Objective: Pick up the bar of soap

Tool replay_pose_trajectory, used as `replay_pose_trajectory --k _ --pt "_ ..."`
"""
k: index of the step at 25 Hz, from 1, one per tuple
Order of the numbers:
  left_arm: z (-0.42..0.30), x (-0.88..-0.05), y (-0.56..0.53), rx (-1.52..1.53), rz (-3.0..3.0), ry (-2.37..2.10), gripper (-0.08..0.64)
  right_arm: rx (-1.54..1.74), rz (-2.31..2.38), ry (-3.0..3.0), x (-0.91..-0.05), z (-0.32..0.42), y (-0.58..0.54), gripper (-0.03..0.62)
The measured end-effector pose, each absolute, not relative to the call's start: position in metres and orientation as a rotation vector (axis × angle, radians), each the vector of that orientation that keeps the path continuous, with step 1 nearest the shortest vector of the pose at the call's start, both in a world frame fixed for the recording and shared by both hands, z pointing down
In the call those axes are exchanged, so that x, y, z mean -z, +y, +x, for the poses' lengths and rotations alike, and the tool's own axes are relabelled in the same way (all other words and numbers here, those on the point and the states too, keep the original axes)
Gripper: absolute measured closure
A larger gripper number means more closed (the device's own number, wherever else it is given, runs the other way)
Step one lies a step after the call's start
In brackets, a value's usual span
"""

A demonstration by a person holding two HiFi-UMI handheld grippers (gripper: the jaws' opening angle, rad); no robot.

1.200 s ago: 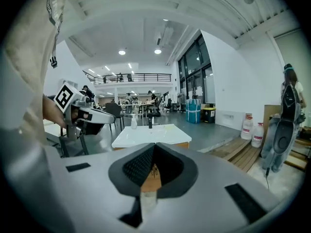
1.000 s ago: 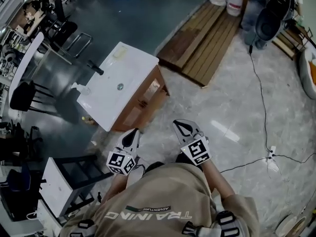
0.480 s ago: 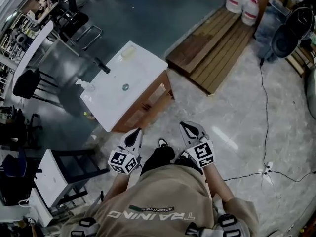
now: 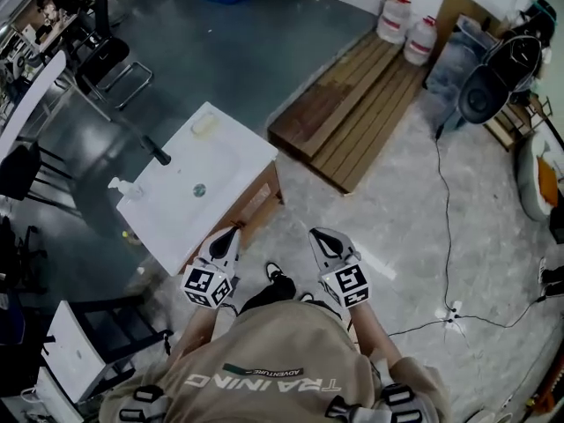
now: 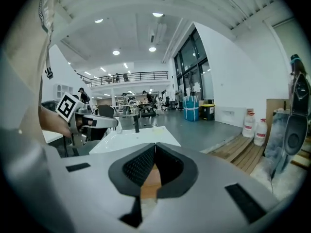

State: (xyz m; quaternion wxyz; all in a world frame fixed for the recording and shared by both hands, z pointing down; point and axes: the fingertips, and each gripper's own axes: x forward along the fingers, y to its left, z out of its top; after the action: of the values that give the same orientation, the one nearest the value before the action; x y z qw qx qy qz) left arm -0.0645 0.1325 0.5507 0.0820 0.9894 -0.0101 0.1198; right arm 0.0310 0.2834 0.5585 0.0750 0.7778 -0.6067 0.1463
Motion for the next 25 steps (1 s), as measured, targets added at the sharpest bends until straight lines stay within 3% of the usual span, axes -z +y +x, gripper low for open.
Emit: replay_pose_trajectory --k 9,25 --pt "-0.010 -0.546 0.077 -0.275 2.940 0.013 0.565 -0.231 2.240 -1.814 -0.532 0.078 0.200 0.588" --pt "0.013 -0.568 0.024 -0.386 2.951 -0.099 0.565 -0.388 2.204 -1.897 -0.569 0.123 0.150 0.588"
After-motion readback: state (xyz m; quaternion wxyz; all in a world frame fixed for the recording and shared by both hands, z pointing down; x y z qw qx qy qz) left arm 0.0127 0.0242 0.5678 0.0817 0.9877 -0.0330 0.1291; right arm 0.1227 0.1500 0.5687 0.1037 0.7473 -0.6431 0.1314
